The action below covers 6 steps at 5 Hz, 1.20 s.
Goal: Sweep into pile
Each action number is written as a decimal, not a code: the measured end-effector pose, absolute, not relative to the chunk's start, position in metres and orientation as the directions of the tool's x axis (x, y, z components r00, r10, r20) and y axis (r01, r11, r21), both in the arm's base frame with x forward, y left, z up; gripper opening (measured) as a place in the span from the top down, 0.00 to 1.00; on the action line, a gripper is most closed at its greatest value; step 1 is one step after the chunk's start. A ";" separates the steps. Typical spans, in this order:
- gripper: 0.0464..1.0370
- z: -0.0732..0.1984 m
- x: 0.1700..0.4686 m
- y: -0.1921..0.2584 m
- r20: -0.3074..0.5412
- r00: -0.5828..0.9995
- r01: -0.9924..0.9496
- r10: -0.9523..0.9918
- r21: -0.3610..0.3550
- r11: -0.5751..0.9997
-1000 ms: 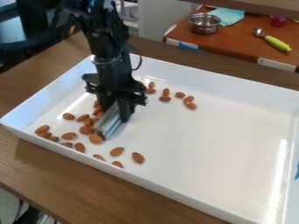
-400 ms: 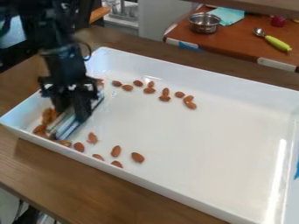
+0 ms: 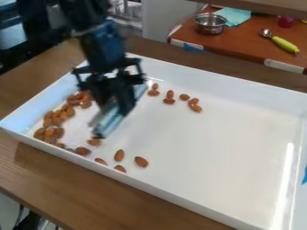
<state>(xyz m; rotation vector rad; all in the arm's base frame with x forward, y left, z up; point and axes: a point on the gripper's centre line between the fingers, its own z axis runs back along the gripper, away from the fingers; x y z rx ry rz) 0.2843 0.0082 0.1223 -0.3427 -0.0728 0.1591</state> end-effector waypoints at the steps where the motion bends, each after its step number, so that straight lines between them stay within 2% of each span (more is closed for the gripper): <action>1: 0.66 0.114 0.275 -0.044 0.067 0.991 -0.087 0.112 -0.301 0.950; 3: 0.66 0.086 0.281 -0.096 0.168 0.978 -0.085 0.124 -0.220 0.972; 5: 0.66 0.075 0.284 -0.078 0.211 0.970 -0.087 0.124 -0.175 0.981; 6: 0.66 0.074 0.279 -0.043 0.155 0.977 -0.121 0.144 -0.150 0.981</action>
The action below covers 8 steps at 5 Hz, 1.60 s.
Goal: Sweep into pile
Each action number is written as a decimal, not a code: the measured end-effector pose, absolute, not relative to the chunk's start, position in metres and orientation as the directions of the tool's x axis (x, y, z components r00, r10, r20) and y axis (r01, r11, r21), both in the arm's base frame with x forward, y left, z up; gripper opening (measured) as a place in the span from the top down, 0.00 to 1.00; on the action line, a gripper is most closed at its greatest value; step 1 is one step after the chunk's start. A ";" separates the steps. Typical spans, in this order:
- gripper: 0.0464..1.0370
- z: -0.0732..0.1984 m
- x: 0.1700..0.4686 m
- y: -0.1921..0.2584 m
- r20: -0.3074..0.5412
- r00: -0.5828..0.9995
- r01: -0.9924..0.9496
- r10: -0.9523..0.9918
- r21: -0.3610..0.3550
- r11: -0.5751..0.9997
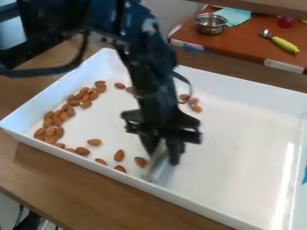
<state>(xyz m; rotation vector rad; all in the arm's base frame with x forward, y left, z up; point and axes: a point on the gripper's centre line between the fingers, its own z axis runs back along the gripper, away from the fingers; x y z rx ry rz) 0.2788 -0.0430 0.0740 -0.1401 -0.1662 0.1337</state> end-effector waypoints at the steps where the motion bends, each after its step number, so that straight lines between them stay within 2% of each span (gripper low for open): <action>1: 0.66 0.074 0.272 -0.010 0.103 0.985 -0.124 0.139 -0.137 0.983; 5: 0.66 0.073 0.255 0.098 0.089 0.990 -0.103 0.113 -0.115 0.988; 6: 0.66 0.075 0.245 0.088 0.031 0.989 -0.132 0.141 -0.212 0.968; 7: 0.66 0.090 0.257 0.057 -0.016 0.977 -0.209 0.214 -0.300 0.931; 8: 0.66 0.119 0.287 0.018 0.006 0.972 -0.221 0.236 -0.333 0.917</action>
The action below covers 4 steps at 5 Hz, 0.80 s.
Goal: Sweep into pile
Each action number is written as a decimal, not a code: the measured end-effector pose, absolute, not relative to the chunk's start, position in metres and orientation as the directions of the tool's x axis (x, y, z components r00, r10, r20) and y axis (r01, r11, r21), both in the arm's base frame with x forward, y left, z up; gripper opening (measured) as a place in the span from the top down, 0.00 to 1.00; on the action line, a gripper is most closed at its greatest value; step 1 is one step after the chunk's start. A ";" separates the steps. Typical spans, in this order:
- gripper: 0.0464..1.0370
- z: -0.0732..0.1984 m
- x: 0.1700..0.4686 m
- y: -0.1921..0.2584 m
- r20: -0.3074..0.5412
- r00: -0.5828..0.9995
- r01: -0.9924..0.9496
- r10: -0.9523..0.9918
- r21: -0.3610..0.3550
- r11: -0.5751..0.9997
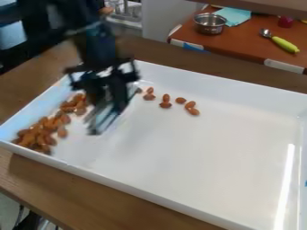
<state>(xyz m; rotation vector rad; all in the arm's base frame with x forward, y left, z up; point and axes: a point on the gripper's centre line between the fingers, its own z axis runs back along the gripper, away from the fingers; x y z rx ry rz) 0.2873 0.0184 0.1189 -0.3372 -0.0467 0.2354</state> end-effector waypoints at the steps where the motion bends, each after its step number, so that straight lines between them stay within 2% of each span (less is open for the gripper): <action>1: 0.66 0.135 0.306 -0.021 0.024 0.973 -0.207 0.228 -0.338 0.918; 3: 0.66 0.123 0.334 -0.094 0.045 0.983 -0.158 0.177 -0.279 0.947; 4: 0.66 0.101 0.346 -0.107 0.058 0.980 -0.171 0.188 -0.226 0.959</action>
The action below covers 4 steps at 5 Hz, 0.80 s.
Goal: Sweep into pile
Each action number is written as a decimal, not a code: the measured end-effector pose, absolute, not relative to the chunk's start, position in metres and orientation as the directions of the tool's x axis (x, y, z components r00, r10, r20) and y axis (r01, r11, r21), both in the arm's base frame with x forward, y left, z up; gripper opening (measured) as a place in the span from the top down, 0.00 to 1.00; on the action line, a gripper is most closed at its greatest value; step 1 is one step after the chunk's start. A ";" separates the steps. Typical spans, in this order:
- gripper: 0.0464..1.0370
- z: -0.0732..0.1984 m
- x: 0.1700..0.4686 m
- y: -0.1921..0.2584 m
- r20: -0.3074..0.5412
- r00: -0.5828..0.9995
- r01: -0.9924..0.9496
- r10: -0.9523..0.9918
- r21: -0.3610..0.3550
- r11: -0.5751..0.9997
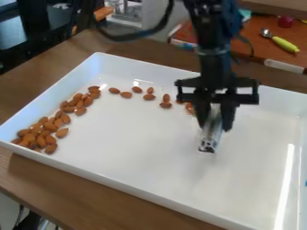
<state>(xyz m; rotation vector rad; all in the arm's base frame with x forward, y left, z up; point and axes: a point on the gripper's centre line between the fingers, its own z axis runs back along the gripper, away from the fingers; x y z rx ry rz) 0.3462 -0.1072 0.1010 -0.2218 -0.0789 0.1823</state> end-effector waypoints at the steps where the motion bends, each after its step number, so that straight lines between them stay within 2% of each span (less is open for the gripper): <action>1: 0.66 0.082 0.355 -0.104 0.064 0.976 -0.194 0.209 -0.188 0.963; 2: 0.66 0.079 0.362 -0.097 0.092 0.970 -0.204 0.224 -0.186 0.961; 4: 0.66 0.079 0.364 -0.037 0.096 0.944 -0.289 0.316 -0.224 0.931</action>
